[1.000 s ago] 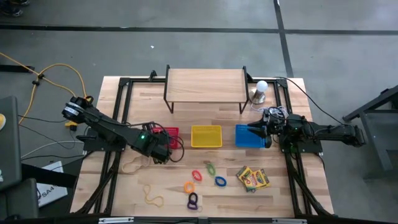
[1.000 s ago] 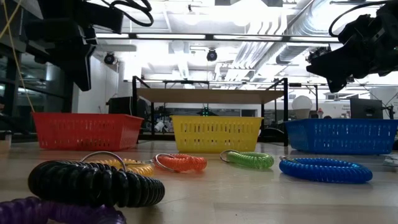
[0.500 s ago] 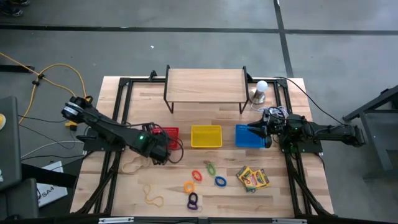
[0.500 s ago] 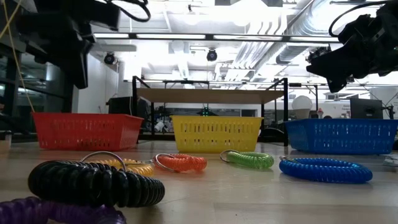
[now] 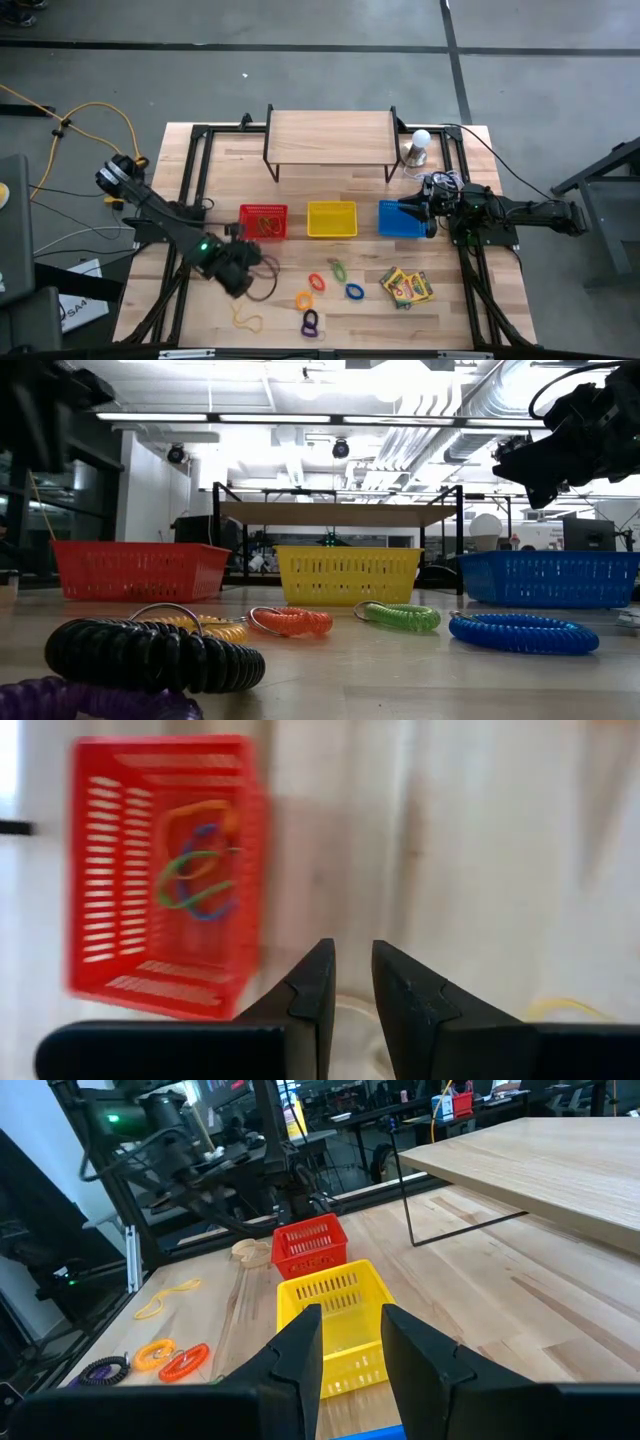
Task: Pick & Place Office Desk Supplies
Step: Put the yellow rubber band into the red bin
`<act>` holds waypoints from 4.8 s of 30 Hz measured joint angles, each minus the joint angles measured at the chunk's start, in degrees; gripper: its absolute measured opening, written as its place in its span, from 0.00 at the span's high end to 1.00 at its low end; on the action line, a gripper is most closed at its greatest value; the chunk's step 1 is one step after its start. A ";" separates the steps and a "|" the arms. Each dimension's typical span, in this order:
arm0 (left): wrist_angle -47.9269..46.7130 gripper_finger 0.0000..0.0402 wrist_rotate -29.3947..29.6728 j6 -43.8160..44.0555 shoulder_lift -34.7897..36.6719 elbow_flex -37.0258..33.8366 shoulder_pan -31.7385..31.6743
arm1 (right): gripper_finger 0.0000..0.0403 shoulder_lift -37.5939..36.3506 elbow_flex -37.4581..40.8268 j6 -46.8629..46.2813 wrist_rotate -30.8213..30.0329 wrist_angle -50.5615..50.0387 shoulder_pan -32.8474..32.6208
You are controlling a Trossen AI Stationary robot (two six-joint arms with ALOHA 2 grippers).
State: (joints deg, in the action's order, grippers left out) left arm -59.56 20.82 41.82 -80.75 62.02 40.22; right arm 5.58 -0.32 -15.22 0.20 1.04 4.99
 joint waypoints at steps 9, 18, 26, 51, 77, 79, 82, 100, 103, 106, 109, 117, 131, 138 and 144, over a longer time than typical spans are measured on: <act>8.38 0.84 -0.08 0.61 0.00 0.00 9.83 | 0.77 0.00 0.01 0.00 0.01 0.00 0.00; 13.82 0.84 0.22 -0.45 -1.73 0.02 12.49 | 0.77 -0.02 0.00 0.00 -0.02 0.00 0.00; 23.16 0.84 -3.12 -8.31 -9.01 0.07 13.20 | 0.77 -0.02 -0.02 0.01 0.00 0.00 -0.01; 32.41 0.84 -4.13 -11.18 -20.56 -0.04 13.88 | 0.77 0.00 0.00 0.00 0.01 0.00 -0.02; 32.61 0.84 -3.40 -8.29 -22.58 -0.37 13.60 | 0.77 -0.02 0.00 0.00 0.00 0.00 0.00; 32.92 0.84 -3.73 -7.45 -23.03 -0.37 13.69 | 0.77 -0.02 -0.02 0.00 -0.02 0.00 0.00; 33.00 0.84 -3.84 -6.96 -23.17 -0.35 13.73 | 0.77 -0.02 0.00 0.00 -0.01 -0.03 -0.01; 33.24 0.99 -4.37 -6.91 -23.23 -0.31 13.73 | 0.77 -0.02 -0.01 0.00 -0.02 0.00 0.00; 33.21 1.00 -4.37 -6.91 -23.23 -0.31 13.71 | 0.77 -0.02 0.00 0.02 -0.01 0.00 0.00; 33.07 1.00 -4.20 -7.28 -22.94 -0.31 13.70 | 0.77 -0.02 -0.02 0.00 0.00 0.00 0.00; 31.93 1.00 -3.44 -7.30 -21.39 -0.42 13.68 | 0.77 -0.02 -0.01 0.00 -0.01 0.00 -0.01; 30.65 1.00 0.51 -7.37 -16.35 -0.42 13.68 | 0.77 -0.02 0.00 0.00 -0.02 -0.02 -0.01; 24.49 1.00 12.46 -6.78 -13.51 -0.37 14.41 | 0.77 -0.02 -0.01 0.00 -0.01 -0.01 0.00; 17.29 1.00 21.97 -6.69 -9.92 -0.35 14.60 | 0.77 -0.02 -0.02 0.01 -0.01 -0.01 -0.02; 9.87 1.00 27.56 -7.54 -3.71 -0.35 12.55 | 0.77 -0.02 0.00 0.02 -0.02 0.00 -0.02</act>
State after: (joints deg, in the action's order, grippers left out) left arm -49.69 48.38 34.29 -84.46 61.67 52.77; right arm 5.56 -0.32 -15.20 0.19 1.04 4.98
